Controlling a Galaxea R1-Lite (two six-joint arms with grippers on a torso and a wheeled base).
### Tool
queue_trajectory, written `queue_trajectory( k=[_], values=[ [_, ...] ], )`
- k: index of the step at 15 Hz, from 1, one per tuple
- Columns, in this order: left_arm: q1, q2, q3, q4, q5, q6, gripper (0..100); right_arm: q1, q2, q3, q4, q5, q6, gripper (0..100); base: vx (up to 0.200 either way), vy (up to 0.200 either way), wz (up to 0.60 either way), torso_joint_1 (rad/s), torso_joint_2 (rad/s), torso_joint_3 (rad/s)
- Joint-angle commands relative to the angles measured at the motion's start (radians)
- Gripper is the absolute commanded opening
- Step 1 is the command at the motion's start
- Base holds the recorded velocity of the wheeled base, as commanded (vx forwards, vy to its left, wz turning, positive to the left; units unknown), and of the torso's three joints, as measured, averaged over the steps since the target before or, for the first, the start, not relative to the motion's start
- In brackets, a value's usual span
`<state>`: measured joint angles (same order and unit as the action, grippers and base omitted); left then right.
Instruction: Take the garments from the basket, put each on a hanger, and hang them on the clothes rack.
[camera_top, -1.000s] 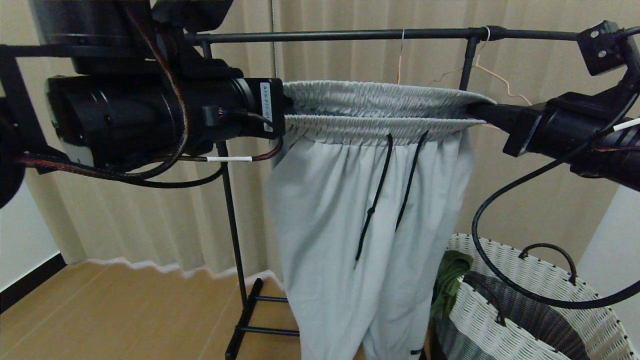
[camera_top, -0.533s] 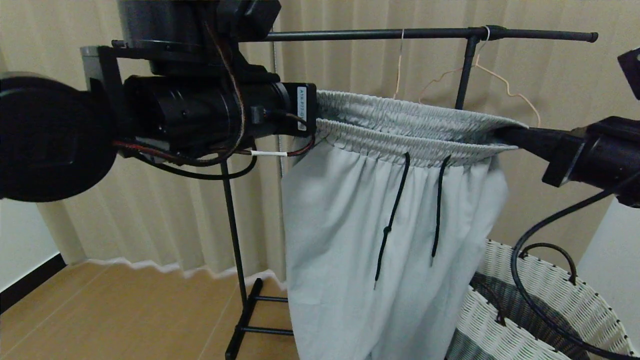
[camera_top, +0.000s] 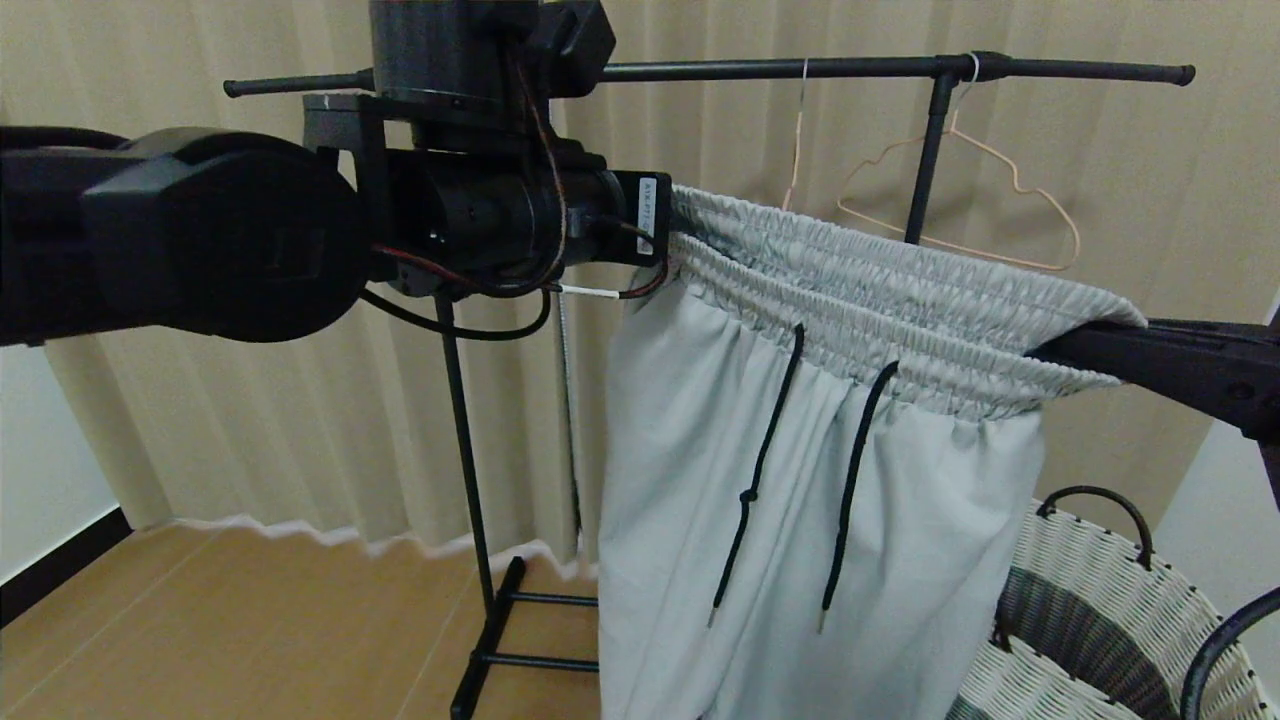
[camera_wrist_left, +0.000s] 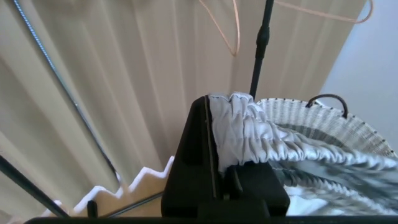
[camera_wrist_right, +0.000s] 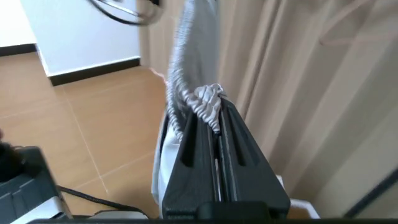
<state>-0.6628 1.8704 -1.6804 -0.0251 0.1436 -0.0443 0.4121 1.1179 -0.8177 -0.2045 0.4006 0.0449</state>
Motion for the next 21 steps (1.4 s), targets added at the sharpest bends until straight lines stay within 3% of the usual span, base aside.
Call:
queue_trajectory(
  k=[1, 3, 5, 7, 8, 9, 10, 12, 14, 15, 18, 21],
  values=[
    [0.0, 0.006, 0.001, 0.007, 0.001, 0.0, 0, 0.011, -0.015, 0.0, 0.0, -0.002, -0.008, 0, 0.0, 0.0, 0.0, 0.0, 0.0, 0.0],
    [0.011, -0.037, 0.016, 0.073, -0.001, 0.0, 0, -0.032, 0.016, -0.001, -0.004, -0.006, -0.048, 0, 0.0, 0.0, 0.0, 0.0, 0.0, 0.0],
    [0.018, -0.105, 0.054, 0.126, -0.012, -0.006, 0, -0.13, 0.082, -0.017, -0.023, -0.019, -0.073, 0, 0.0, 0.0, 0.0, 0.0, 0.0, 0.0],
    [0.02, -0.152, 0.096, 0.139, -0.022, -0.005, 0, -0.165, 0.146, -0.037, -0.075, -0.039, -0.071, 0, 0.0, 0.0, 0.0, 0.0, 0.0, 0.0],
    [0.022, -0.211, 0.16, 0.14, -0.101, -0.006, 0, -0.179, 0.214, -0.058, -0.151, -0.071, -0.066, 0, 0.0, 0.0, 0.0, 0.0, 0.0, 0.0],
    [0.022, -0.241, 0.197, 0.142, -0.153, -0.005, 0, -0.185, 0.243, -0.067, -0.185, -0.08, -0.062, 0, 0.0, 0.0, 0.0, 0.0, 0.0, 0.0],
    [0.022, -0.241, 0.197, 0.142, -0.153, -0.005, 0, -0.185, 0.243, -0.067, -0.185, -0.08, -0.062, 0, 0.0, 0.0, 0.0, 0.0, 0.0, 0.0],
    [0.017, -0.341, 0.318, 0.14, -0.277, 0.0, 0, -0.187, 0.338, -0.104, -0.297, -0.08, -0.04, 0, 0.0, 0.0, 0.0, 0.0, 0.0, 0.0],
    [0.017, -0.341, 0.318, 0.14, -0.277, 0.0, 0, -0.187, 0.338, -0.104, -0.297, -0.08, -0.04, 0, 0.0, 0.0, 0.0, 0.0, 0.0, 0.0],
    [-0.003, -0.382, 0.352, 0.139, -0.348, 0.0, 0, -0.18, 0.438, -0.181, -0.36, -0.079, 0.029, 0, 0.0, 0.0, 0.0, 0.0, 0.0, 0.0],
    [-0.052, -0.432, 0.377, 0.137, -0.426, 0.0, 0, -0.154, 0.487, -0.248, -0.368, -0.077, 0.076, 0, 0.0, 0.0, 0.0, 0.0, 0.0, 0.0],
    [-0.087, -0.451, 0.378, 0.134, -0.434, 0.003, 0, -0.125, 0.496, -0.252, -0.369, -0.077, 0.076, 0, 0.0, 0.0, 0.0, 0.0, 0.0, 0.0]
  ],
)
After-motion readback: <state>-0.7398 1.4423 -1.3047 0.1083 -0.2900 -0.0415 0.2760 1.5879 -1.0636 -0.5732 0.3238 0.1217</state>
